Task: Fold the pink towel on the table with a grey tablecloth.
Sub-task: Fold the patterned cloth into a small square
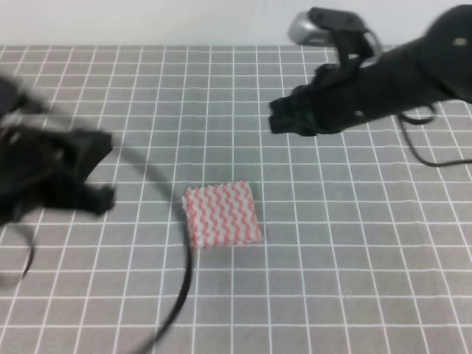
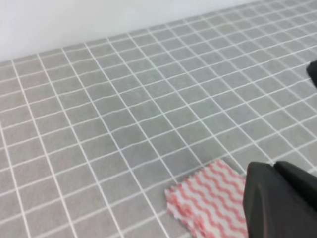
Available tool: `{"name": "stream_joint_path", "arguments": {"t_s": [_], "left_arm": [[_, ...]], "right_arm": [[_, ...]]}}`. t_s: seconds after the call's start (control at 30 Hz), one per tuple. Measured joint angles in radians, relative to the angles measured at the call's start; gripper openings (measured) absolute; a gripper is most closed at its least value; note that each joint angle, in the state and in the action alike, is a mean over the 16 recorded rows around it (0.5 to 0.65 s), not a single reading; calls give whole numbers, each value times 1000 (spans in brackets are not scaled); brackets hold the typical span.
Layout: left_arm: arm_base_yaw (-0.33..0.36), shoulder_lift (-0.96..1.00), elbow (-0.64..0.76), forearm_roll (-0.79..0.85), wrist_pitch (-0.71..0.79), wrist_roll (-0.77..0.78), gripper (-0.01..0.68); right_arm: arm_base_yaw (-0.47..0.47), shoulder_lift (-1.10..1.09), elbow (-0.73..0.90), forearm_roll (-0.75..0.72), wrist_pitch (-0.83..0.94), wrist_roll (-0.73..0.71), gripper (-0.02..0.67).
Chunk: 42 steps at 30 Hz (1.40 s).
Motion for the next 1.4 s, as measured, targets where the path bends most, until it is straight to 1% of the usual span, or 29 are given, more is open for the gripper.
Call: {"name": "stream_joint_path", "arguments": {"t_s": [0.13, 0.37, 0.53, 0.73, 0.9, 1.07, 1.23, 1.4], "left_arm": [[0, -186, 135, -12, -44, -3, 0], [0, -489, 320, -13, -61, -4, 0], [0, -695, 409, -11, -47, -4, 0], [0, -896, 470, -6, -6, -26, 0], [0, -995, 515, -4, -2, -52, 1], [0, -1036, 580, 1, -60, -67, 1], [0, -1041, 661, 4, -157, -64, 1], [0, -1039, 731, 7, -229, -51, 1]], "right_arm": [[0, -144, 125, -4, -53, 3, -15], [0, -429, 381, 1, -155, 8, -15], [0, -662, 581, 4, -223, 8, -15], [0, -962, 804, 5, -293, 7, -15], [0, -1197, 950, 5, -326, 8, -15], [0, -1378, 1047, 6, -356, 9, -15], [0, -1482, 1111, 7, -403, -7, -15], [0, -1522, 1172, 7, -481, -43, -15]]}}
